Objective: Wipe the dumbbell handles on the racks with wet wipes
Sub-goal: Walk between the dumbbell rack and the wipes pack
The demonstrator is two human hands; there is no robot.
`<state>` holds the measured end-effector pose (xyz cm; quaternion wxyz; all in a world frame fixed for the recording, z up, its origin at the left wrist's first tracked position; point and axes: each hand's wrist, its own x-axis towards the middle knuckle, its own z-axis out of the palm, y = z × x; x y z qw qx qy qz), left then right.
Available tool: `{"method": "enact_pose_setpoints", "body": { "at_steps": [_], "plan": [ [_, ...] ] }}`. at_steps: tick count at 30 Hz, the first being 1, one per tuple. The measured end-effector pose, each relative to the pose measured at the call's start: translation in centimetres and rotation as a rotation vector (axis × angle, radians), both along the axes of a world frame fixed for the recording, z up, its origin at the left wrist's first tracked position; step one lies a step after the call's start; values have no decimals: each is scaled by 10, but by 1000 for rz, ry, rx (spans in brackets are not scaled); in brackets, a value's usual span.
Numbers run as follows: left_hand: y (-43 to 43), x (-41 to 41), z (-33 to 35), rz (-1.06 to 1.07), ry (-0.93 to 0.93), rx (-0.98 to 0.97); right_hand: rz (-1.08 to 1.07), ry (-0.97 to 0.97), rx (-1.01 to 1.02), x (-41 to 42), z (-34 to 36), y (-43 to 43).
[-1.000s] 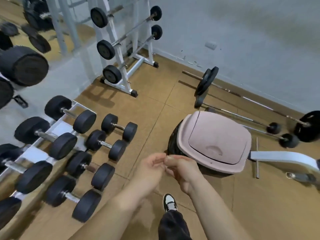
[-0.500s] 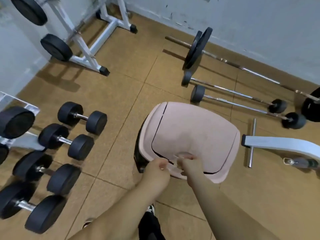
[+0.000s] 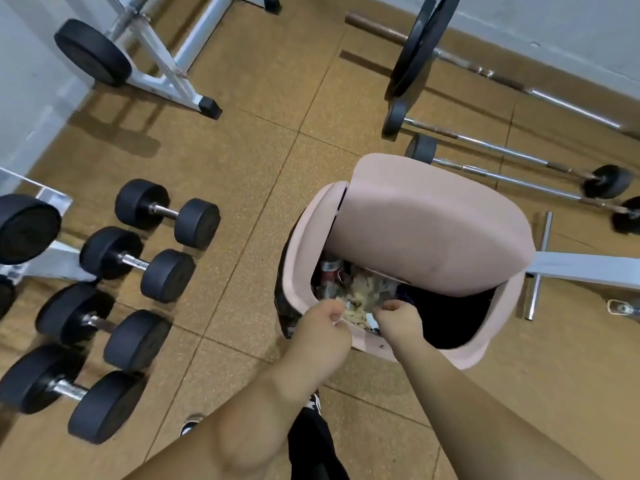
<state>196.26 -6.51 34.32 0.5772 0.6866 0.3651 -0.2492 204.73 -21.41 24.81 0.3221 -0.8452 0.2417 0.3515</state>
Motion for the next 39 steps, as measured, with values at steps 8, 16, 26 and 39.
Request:
{"method": "enact_pose_setpoints", "body": {
  "at_steps": [8,16,26,39],
  "plan": [
    [18,-28,58,16,-13,73,-88,-31,265,-48,87,18],
    [63,-141,162,269,-99,171,328,30,422,-109,193,99],
    [85,-423,220,984,-179,199,1011,79,424,-346,262,228],
    [23,-909,211,1857,-84,318,1621,394,518,-874,306,279]
  ]
}}
